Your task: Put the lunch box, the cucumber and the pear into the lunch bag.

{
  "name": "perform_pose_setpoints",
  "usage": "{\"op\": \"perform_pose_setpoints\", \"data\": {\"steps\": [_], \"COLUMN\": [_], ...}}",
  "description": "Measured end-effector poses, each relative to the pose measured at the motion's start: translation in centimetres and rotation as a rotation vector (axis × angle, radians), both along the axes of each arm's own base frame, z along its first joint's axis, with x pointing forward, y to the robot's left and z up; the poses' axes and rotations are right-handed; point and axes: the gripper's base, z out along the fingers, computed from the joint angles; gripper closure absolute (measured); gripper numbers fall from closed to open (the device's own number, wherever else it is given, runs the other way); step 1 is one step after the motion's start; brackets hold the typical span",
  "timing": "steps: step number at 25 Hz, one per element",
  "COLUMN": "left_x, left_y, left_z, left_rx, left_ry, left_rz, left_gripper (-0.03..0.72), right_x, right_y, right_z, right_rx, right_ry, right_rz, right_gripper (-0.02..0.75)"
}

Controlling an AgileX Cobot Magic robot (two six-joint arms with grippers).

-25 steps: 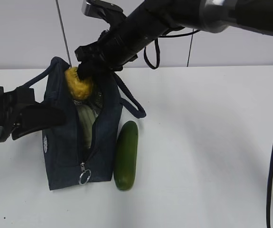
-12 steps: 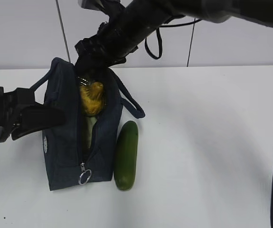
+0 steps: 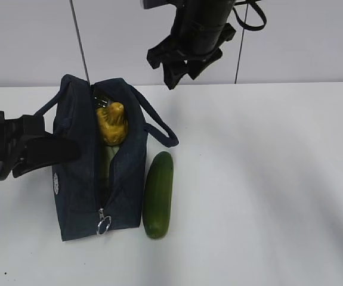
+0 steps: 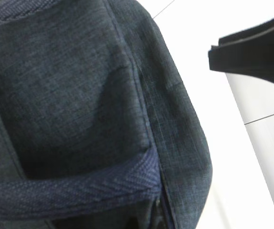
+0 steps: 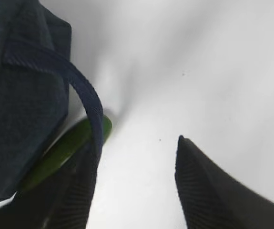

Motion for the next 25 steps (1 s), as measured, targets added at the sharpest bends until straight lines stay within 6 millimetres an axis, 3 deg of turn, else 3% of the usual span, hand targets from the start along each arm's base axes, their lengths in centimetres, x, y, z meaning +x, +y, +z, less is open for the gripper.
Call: {"op": "perform_pose_setpoints", "data": {"steps": [14, 21, 25], "left_x": [0.0, 0.0, 0.0], "left_y": [0.0, 0.0, 0.0], "left_z": [0.0, 0.0, 0.0], "left_rx": [0.001, 0.001, 0.001], "left_ry": [0.000, 0.000, 0.000], "left_rz": [-0.001, -0.001, -0.001], "left_gripper": [0.704, 0.704, 0.704], "right_x": [-0.7, -1.5, -4.0], "right_y": [-1.7, -7.0, -8.3], "right_z": [0.8, -2.6, -4.2], "right_rx": [-0.004, -0.029, -0.055], "right_ry": [0.039, 0.210, 0.298], "right_rz": [-0.204, -0.334, -0.349], "right_gripper": [0.321, 0.385, 0.440]}}
